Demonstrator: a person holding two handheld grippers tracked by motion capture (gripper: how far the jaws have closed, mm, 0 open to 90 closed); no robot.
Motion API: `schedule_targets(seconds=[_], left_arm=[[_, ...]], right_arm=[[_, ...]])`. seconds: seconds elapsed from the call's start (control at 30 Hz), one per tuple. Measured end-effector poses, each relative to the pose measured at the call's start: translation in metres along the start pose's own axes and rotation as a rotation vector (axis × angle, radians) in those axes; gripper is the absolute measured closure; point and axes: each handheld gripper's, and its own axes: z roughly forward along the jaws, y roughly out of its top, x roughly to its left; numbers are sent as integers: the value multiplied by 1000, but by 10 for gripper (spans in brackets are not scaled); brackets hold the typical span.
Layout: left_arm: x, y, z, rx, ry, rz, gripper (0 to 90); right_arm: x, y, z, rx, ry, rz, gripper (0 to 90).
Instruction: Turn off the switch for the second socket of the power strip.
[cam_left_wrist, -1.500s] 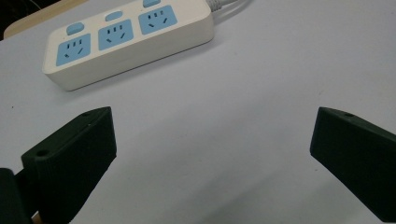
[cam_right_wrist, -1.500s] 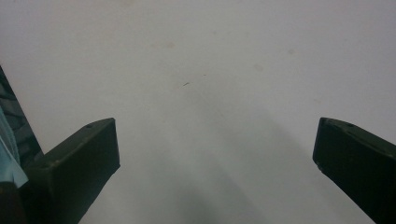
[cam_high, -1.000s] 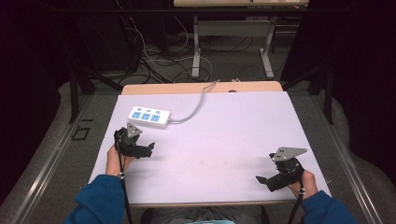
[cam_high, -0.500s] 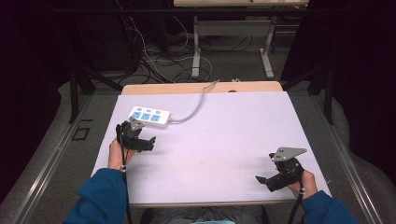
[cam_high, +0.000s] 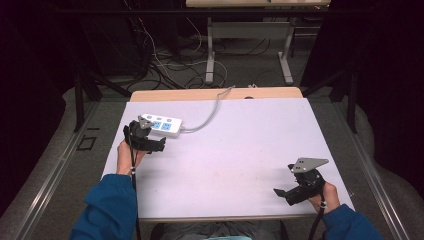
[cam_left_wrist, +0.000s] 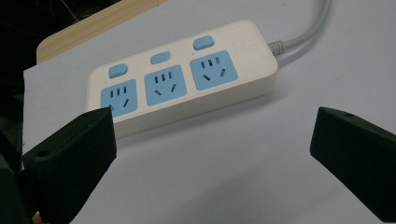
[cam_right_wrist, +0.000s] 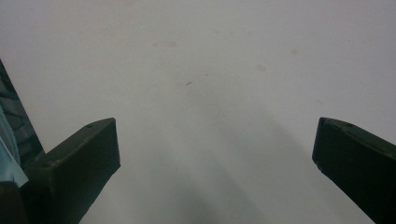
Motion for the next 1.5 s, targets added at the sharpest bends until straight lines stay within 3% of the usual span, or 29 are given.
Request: schedule_targets(seconds=[0.7,0.9,1.07,1.2,1.23,1.37,1.5], left_arm=[[10,18,21,38,11,-23,17],[10,23,29,47,26,-2,19],[13,22,37,74,23,-20,19],[21,22,43,73,16,-65,12],[25,23,47,78,31,-70,10],[29,25,49,81,32,-62,1],[34,30,49,69,30,-79,0]], right_arm=[[0,0,0,-6,-8,4,5],[0,0,0,-4,-10,4,6],[2,1,-1,-11,-15,-1,7],[2,1,0,-17,-15,-2,7],[1,0,1,-16,-15,0,7],[1,1,2,-5,-11,7,7],[1,1,1,-10,-16,2,7]])
